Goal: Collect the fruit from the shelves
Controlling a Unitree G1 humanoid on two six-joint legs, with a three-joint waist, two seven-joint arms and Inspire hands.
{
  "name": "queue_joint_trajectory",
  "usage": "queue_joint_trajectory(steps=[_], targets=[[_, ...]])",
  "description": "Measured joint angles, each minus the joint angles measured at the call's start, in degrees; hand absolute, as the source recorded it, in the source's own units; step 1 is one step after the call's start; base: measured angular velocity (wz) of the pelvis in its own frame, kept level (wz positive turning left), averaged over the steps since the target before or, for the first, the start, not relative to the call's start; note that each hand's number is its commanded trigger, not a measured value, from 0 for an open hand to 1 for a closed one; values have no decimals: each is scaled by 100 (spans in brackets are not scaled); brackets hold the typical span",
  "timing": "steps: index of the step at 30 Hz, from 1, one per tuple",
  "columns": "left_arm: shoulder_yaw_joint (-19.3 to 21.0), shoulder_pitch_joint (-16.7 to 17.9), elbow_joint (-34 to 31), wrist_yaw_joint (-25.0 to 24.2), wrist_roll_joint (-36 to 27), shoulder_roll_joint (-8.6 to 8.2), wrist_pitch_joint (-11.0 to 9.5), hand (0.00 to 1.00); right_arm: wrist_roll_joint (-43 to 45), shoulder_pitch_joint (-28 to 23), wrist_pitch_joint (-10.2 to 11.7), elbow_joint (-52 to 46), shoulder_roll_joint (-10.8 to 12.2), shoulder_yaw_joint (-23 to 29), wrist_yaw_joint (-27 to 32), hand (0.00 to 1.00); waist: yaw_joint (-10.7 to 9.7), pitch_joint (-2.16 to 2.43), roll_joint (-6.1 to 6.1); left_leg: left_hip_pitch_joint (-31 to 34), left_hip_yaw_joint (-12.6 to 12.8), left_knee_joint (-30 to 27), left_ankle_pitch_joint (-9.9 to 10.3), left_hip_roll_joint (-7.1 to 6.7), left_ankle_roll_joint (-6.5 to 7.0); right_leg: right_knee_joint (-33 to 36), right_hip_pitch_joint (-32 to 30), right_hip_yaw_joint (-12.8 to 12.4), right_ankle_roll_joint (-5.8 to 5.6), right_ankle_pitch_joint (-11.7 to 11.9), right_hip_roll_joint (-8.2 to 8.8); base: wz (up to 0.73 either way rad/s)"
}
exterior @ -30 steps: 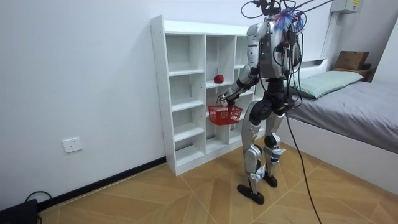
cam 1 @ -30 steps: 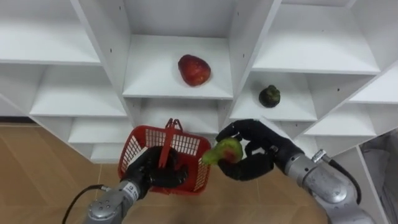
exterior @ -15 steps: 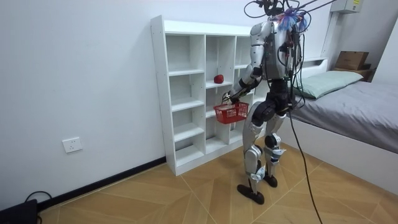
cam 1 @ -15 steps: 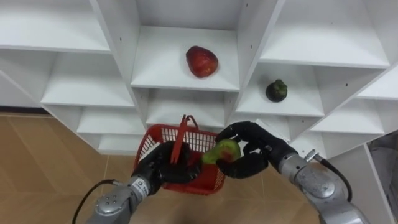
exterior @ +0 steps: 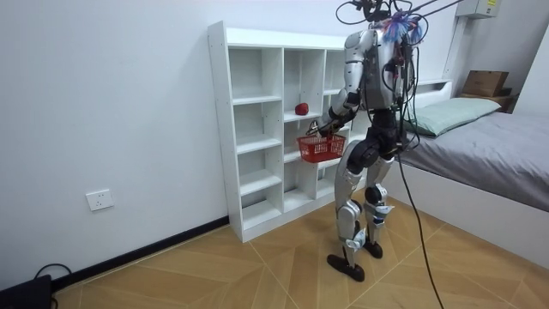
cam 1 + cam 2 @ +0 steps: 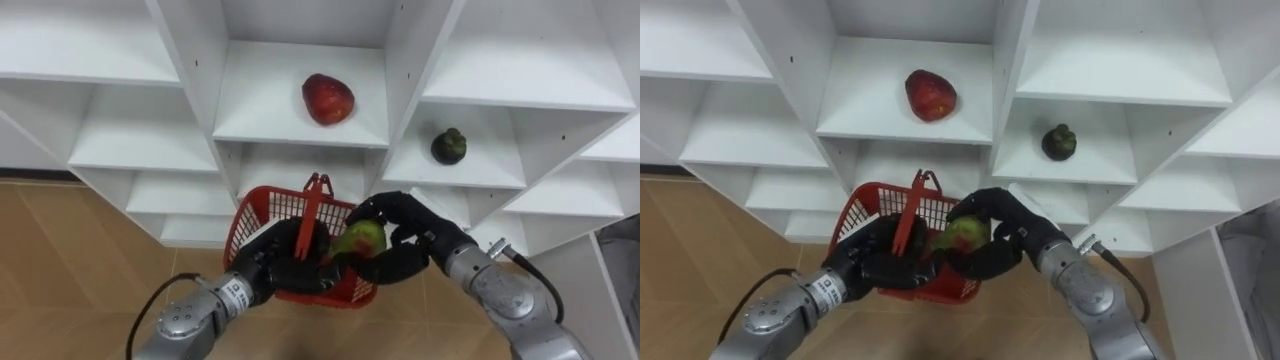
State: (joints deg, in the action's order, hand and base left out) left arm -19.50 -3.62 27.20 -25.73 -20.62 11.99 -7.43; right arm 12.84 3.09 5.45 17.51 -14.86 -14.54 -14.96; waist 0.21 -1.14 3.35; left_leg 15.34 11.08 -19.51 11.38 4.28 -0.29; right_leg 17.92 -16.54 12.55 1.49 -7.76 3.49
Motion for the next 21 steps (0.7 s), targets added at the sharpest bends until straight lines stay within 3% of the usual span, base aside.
queue_joint_trajectory(steps=[1, 2, 3, 4, 5, 13, 16, 21], targets=[[-1, 0, -35, -10, 0, -2, 0, 100, 68, 1, 0, 0, 1, 0, 0, 100, 1, 1, -1, -1, 0, 1, 0, 0, 0, 1, 0, -1, 0, 0, -1, 0], [-2, 0, -96, -35, 0, -7, 0, 100, 170, 1, 0, 0, 0, 0, 0, 93, 1, 2, -3, -5, -1, 5, 0, 1, 1, 2, 0, -4, 0, 0, -3, 0], [0, 0, -137, -79, -2, -10, 0, 100, 258, 2, 0, 0, 1, 0, -1, 76, 3, 4, -6, -6, 0, 9, -1, 1, 1, 3, -1, -7, 0, 0, -5, 0], [-3, 0, -152, -97, -3, -11, 0, 100, 303, 2, 0, 0, 1, 0, -2, 34, 3, 5, -8, -6, 0, 9, -1, 1, 1, 3, -2, -8, 1, 0, -6, 0], [-17, 0, -181, -116, -3, -12, 0, 100, 373, 2, 0, 0, 1, 1, -5, 0, 4, 5, -9, -6, 1, 10, 0, 2, 1, 3, -4, -13, 1, 0, -9, 0], [-61, 1, -433, -199, -4, -36, 1, 100, 787, 2, 2, -46, -4, -3, -13, 0, 30, 7, -11, -3, 4, 13, 0, 4, 0, -5, -25, -41, 2, 1, -19, 0], [-175, 1, -532, -209, 0, -33, 2, 100, 794, 7, 4, -46, -16, -62, -23, 0, 64, 46, -78, -16, -13, 16, 1, 2, -1, -7, -18, -51, 3, 1, -19, 0], [-214, 1, -629, -216, 4, -20, 29, 100, 794, 5, 9, -45, -111, -322, -29, 0, 114, 42, -165, -57, 0, 33, 0, 1, 0, 14, -5, -76, 3, 1, -19, -1]])
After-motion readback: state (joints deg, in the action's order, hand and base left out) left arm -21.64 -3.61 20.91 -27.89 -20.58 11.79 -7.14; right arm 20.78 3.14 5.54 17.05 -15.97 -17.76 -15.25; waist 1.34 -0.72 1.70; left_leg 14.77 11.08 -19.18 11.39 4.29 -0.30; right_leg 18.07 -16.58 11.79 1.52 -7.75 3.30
